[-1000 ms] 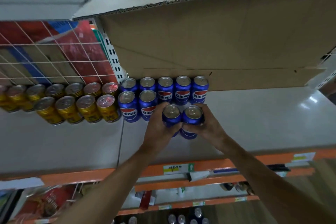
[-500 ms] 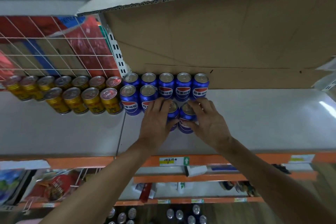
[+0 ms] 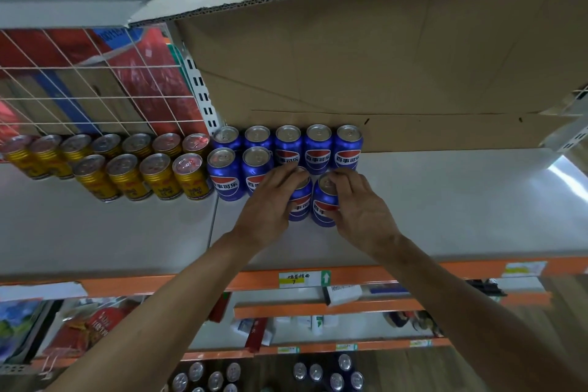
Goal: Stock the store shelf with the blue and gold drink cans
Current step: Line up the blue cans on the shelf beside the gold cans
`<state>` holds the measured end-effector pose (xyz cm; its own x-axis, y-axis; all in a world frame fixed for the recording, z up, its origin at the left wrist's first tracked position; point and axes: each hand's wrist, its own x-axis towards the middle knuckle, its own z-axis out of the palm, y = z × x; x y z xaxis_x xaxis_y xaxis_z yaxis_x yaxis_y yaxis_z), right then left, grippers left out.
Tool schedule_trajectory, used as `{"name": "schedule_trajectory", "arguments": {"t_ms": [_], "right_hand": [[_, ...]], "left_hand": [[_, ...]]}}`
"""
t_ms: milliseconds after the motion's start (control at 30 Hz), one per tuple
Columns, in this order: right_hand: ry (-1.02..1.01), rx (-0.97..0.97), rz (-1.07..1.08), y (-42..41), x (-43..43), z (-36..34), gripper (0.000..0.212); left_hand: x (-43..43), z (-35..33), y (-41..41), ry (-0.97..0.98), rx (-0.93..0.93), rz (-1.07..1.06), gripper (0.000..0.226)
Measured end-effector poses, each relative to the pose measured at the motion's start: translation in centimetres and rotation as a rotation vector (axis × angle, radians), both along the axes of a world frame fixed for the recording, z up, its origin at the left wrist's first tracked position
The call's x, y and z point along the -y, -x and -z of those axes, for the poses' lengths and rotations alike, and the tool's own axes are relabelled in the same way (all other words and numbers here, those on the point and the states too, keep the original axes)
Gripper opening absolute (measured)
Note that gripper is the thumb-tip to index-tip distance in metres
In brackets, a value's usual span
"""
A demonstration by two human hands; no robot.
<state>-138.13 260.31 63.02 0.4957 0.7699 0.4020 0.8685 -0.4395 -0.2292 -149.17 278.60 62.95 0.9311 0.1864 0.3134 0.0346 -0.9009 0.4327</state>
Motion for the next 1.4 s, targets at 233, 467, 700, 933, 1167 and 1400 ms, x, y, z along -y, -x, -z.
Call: {"name": "schedule_trajectory", "arguments": {"t_ms": [233, 467, 700, 933, 1167, 1400], "right_hand": [[-0.012, -0.034, 0.013, -0.2, -0.2, 0.5, 0.067], [0.003, 0.023, -0.015, -0.5, -0.5, 0.2, 0.074], [0.006, 0.051, 0.008, -1.5, -1.3, 0.9, 0.081], [0.025, 0.124, 0.009, -2.1, -1.4, 2.0, 0.085], [0.013, 0.111, 0.017, -3.6, -3.0, 2.0, 0.092], [0.007, 0.102, 0.030, -5.0, -4.2, 2.0, 0.088]], "left_hand": [[-0.7, -0.7, -0.7, -0.097, -0.022, 0.064, 0.070], [-0.1, -1.2, -1.1, -0.235, 0.045, -0.044, 0.059], [-1.6, -0.8, -1.3, -0.383, 0.016, -0.010, 0.079], [-2.0, 0.4, -1.9, -0.540, 0.055, -0.045, 0.083], [-2.7, 0.8, -3.6, -0.535, 0.067, -0.098, 0.081], [-3.5, 1.0, -4.1, -0.462, 0.073, -0.104, 0.080]]}}
